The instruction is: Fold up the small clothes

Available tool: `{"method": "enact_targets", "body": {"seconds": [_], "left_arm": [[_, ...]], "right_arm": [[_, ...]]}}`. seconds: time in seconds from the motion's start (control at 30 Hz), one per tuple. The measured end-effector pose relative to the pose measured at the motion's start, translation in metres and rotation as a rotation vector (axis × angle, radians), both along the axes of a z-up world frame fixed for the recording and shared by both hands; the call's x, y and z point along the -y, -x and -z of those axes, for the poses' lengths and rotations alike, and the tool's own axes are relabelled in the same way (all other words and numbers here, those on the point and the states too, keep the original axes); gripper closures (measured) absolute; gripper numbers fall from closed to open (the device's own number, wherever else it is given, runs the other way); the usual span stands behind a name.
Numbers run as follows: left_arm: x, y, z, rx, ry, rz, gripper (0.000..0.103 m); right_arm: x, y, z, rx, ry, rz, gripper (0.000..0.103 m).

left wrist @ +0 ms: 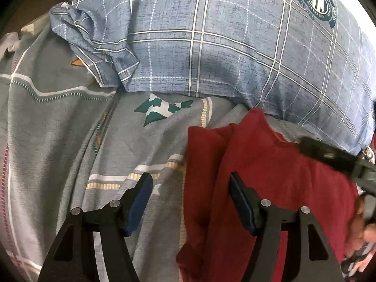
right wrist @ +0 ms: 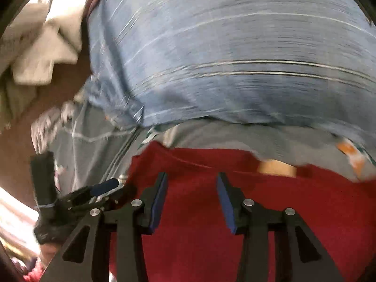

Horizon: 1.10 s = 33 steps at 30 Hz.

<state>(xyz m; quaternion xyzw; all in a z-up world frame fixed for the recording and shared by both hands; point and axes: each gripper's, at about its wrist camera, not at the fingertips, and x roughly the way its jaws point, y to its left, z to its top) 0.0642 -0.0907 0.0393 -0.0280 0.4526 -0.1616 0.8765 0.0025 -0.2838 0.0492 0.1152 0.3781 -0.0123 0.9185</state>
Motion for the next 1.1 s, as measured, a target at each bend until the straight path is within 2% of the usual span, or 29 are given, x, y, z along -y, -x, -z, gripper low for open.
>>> {"method": "enact_targets", "body": {"seconds": [0.03,0.13,0.3,0.43,0.57,0.7,0.83,0.9,1.0,1.1], "left_arm": [[0.0,-0.001,0.0,0.0,0.0,-0.001,0.037],[0.003,-0.002,0.0,0.007,-0.018,0.007,0.037],[0.007,-0.005,0.002,0.018,-0.044,0.014,0.037],[0.005,-0.007,0.002,0.015,-0.038,0.005,0.037],[0.003,-0.005,0.001,0.019,-0.033,0.002,0.037],[0.002,-0.001,-0.002,0.032,-0.023,0.007,0.037],[-0.002,0.002,-0.004,0.036,-0.002,0.003,0.037],[-0.004,0.002,-0.003,0.03,0.004,-0.001,0.037],[-0.005,0.001,-0.001,0.017,0.01,-0.01,0.037],[-0.001,-0.001,0.001,0.015,0.001,-0.009,0.037]], "right_arm": [[-0.007,-0.011,0.005,-0.014,0.008,-0.018,0.066],[-0.023,-0.041,0.021,-0.052,0.006,-0.049,0.067],[-0.024,-0.072,0.04,-0.087,-0.005,-0.026,0.067],[-0.022,-0.089,0.059,-0.123,0.003,-0.013,0.066],[-0.024,-0.089,0.058,-0.109,0.016,-0.011,0.066],[-0.012,-0.064,0.043,-0.085,-0.027,0.004,0.065],[0.011,-0.012,0.018,-0.038,-0.005,0.036,0.059],[0.027,0.015,0.01,-0.027,0.028,0.086,0.056],[0.067,0.065,-0.004,-0.018,0.098,0.221,0.055],[0.108,0.103,-0.014,-0.002,0.092,0.342,0.053]]}}
